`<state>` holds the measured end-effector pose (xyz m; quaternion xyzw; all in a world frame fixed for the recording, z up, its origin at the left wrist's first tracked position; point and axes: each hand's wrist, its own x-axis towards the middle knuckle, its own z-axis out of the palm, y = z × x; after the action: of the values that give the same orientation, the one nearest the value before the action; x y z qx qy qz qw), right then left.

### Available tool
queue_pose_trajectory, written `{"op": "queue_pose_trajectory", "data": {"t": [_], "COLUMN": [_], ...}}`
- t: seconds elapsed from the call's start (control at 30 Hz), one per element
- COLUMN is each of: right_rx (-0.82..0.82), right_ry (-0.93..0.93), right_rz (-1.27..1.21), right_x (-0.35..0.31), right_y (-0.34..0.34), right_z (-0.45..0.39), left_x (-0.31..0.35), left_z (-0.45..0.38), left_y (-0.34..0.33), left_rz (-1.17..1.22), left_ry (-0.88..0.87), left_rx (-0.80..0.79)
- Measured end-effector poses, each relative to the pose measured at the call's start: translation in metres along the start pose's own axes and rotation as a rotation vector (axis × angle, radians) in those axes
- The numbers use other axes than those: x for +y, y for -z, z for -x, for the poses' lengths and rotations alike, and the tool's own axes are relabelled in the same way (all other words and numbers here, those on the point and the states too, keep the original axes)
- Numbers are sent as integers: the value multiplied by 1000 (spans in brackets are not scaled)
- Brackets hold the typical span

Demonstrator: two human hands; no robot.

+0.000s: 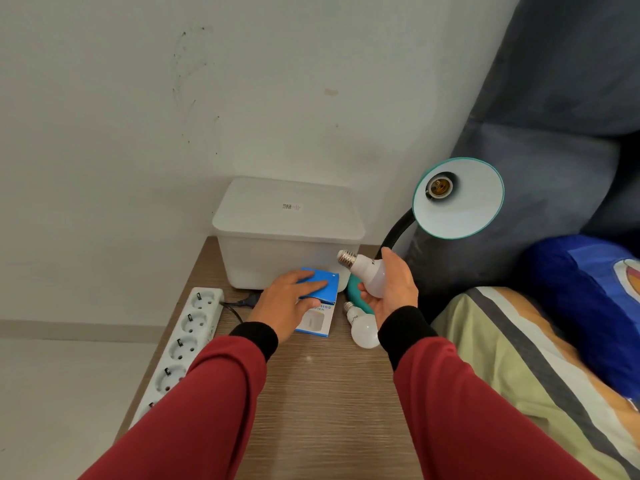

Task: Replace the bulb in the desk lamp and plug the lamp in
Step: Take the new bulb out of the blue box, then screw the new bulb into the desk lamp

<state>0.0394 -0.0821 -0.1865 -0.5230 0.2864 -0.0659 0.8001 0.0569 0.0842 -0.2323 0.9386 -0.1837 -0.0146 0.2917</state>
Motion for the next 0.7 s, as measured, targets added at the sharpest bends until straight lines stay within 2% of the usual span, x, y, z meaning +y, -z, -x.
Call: {"op": "queue_pose_trajectory", "data": {"t": [0.23,0.33,0.43,0.7], "right_rx": [-88,-102,-108,-159], "right_ry": [145,163,164,158], "right_rz": [72,86,115,130], "right_x": [7,7,7,5], "right_y": [4,3,1,0], "right_z": [2,2,1,5], "left_x": [2,-2,-7,-2], "left_z": [0,0,2,7], "left_y": [-1,-2,-6,-7], "left_rz": [-56,-220,-366,-320], "left_ry": [13,-20,-59,-37], "left_rx": [0,-57,-40,-41]}}
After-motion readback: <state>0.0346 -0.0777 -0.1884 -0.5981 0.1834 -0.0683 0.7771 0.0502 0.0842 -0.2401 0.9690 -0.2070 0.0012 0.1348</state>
